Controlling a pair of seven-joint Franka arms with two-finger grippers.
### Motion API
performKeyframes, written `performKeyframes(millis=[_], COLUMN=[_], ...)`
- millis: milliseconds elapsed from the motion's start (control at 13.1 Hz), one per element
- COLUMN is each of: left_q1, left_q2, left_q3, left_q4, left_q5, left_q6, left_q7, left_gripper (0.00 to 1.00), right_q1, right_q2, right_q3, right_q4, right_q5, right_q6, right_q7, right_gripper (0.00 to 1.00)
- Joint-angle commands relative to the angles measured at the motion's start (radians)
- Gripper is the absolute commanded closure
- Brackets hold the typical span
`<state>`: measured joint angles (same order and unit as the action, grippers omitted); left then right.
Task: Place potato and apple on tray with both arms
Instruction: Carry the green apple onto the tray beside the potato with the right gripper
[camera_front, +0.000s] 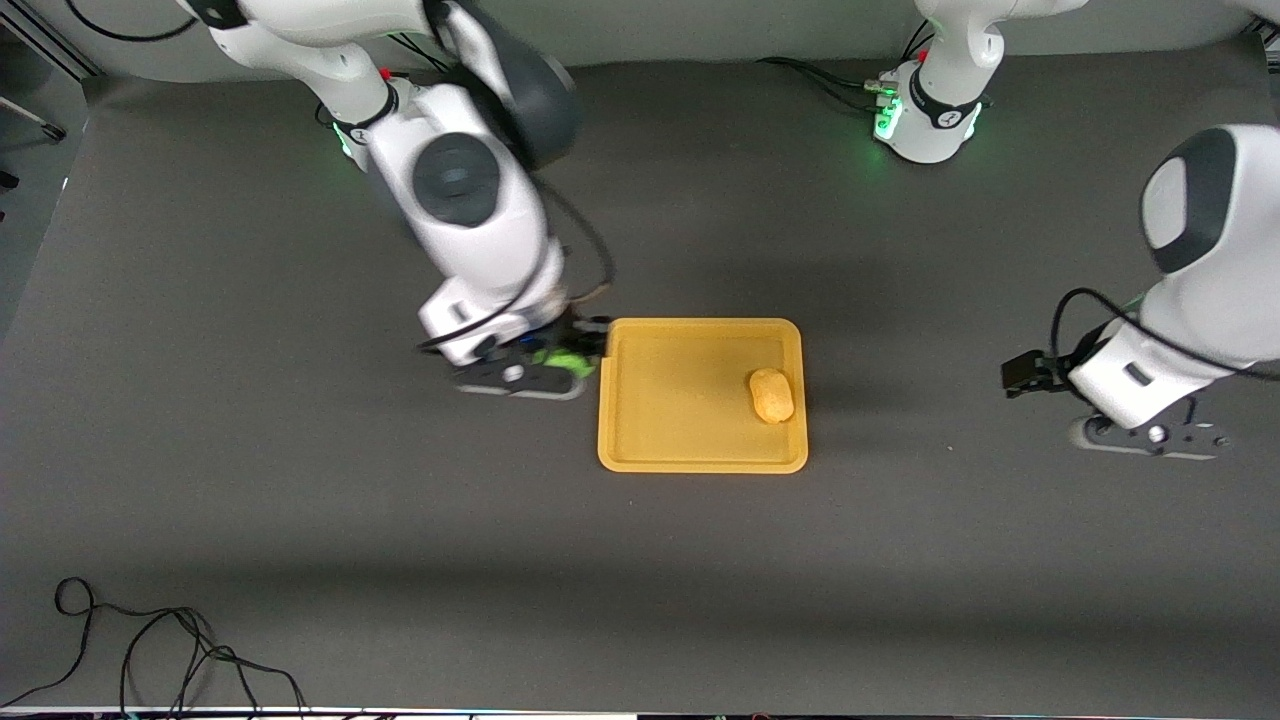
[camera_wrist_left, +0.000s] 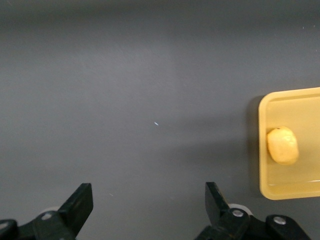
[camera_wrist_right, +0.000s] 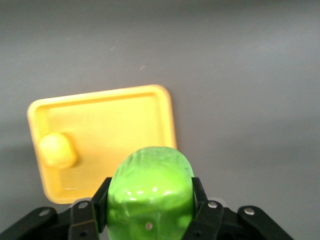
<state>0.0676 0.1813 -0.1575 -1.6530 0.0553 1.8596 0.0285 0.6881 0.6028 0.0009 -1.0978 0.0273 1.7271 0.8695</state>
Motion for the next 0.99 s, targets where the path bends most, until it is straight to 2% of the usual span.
performKeyframes(millis=[0, 229, 305, 458, 611, 916], left_q1=[0.072, 0.078, 0.078, 0.078, 0.092, 0.092], left_q2=[-0.233, -0.221, -0.221, -0.226, -0.221, -0.224], left_q3=[-0.007, -0.007, -0.007, -0.007, 0.001, 0.001], left_q4=[-0.318, -0.207, -0.185, -0.157, -0.125, -0.128], left_q5=[0.003, 0.003, 0.001, 0.001, -0.015, -0.025], left_q6=[0.2, -0.062, -0.097, -0.126, -0.151, -0.163], left_q7=[0.1, 0.102, 0.1, 0.103, 0.19, 0.211], left_gripper=[0.0, 0.0, 0.0, 0.0, 0.0, 0.0], right_q1=[0.097, 0.136, 0.137, 0.136, 0.125, 0.133], right_q2=[0.156, 0.245, 0.285, 0.359, 0.412, 0.459], right_q3=[-0.016, -0.016, -0.016, -0.018, -0.021, -0.021], right_q4=[0.179, 0.173, 0.168, 0.167, 0.165, 0.132], right_q5=[0.0, -0.049, -0.066, -0.104, -0.116, -0.115], right_q6=[0.015, 0.115, 0.164, 0.264, 0.328, 0.417], right_q7=[0.149, 0.175, 0.175, 0.175, 0.174, 0.177], right_gripper=[0.48, 0.48, 0.48, 0.48, 0.48, 0.47])
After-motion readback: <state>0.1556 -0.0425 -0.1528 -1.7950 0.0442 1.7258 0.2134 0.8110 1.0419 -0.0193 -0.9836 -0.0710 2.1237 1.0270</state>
